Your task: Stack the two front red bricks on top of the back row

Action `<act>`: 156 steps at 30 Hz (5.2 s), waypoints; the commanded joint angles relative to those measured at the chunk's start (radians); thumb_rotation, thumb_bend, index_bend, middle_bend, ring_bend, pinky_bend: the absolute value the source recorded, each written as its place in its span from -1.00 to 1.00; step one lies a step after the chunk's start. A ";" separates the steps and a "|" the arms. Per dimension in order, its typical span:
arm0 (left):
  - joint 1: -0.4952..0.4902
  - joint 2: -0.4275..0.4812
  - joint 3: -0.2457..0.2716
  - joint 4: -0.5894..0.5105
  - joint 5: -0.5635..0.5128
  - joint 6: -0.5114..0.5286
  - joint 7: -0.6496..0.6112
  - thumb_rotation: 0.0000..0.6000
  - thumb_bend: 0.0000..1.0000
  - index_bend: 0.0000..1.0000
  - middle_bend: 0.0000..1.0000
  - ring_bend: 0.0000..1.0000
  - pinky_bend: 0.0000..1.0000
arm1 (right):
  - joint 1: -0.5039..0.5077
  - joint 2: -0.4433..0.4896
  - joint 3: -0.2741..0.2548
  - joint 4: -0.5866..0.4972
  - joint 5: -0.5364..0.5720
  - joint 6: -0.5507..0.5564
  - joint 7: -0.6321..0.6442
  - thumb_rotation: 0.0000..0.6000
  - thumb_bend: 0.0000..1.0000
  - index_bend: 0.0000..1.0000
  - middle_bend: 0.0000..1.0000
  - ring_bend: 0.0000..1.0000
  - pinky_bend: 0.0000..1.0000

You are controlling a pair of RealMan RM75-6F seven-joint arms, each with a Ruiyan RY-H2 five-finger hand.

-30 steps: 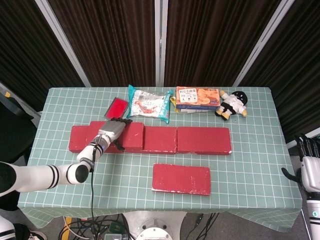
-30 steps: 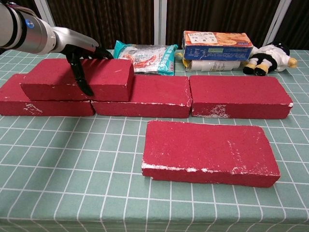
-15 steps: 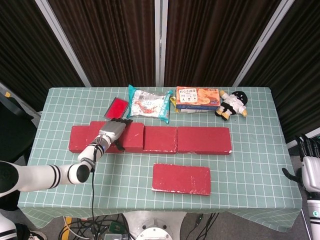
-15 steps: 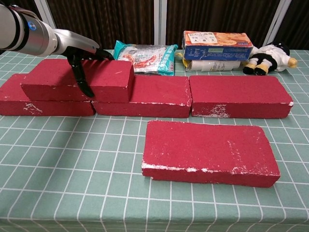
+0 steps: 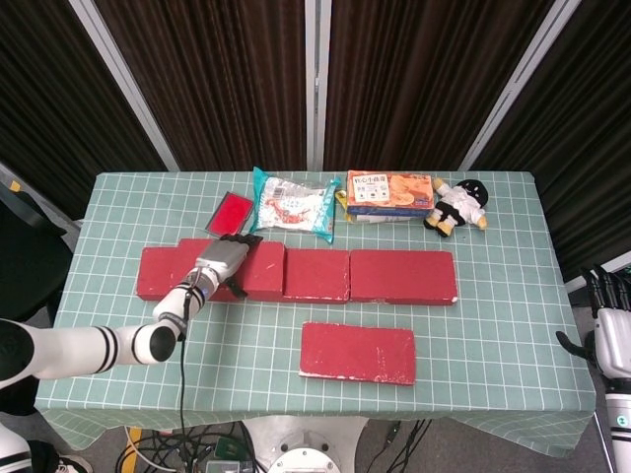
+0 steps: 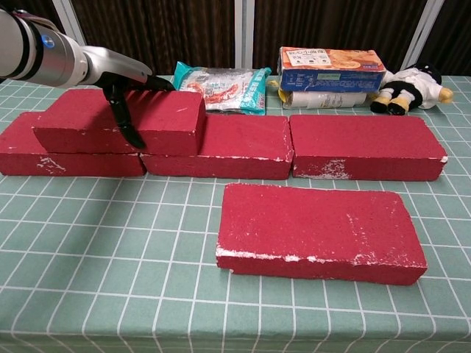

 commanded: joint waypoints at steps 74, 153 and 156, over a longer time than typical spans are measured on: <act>0.347 0.356 0.033 -0.486 0.459 0.556 -0.011 1.00 -0.86 -1.00 -1.00 -1.00 -1.00 | 0.023 0.123 -0.038 -0.177 -0.166 -0.002 -0.009 1.00 -0.86 -1.00 -1.00 -1.00 -1.00; 1.085 0.375 0.029 -0.273 1.042 0.715 -0.305 1.00 -0.99 -1.00 -1.00 -1.00 -1.00 | 0.560 -0.343 -0.103 -0.309 0.434 -0.513 -0.391 1.00 -1.00 -1.00 -1.00 -1.00 -1.00; 1.089 0.375 0.024 -0.271 1.038 0.707 -0.308 1.00 -0.99 -1.00 -1.00 -1.00 -1.00 | 0.573 -0.348 -0.104 -0.307 0.453 -0.512 -0.399 1.00 -1.00 -1.00 -0.99 -1.00 -1.00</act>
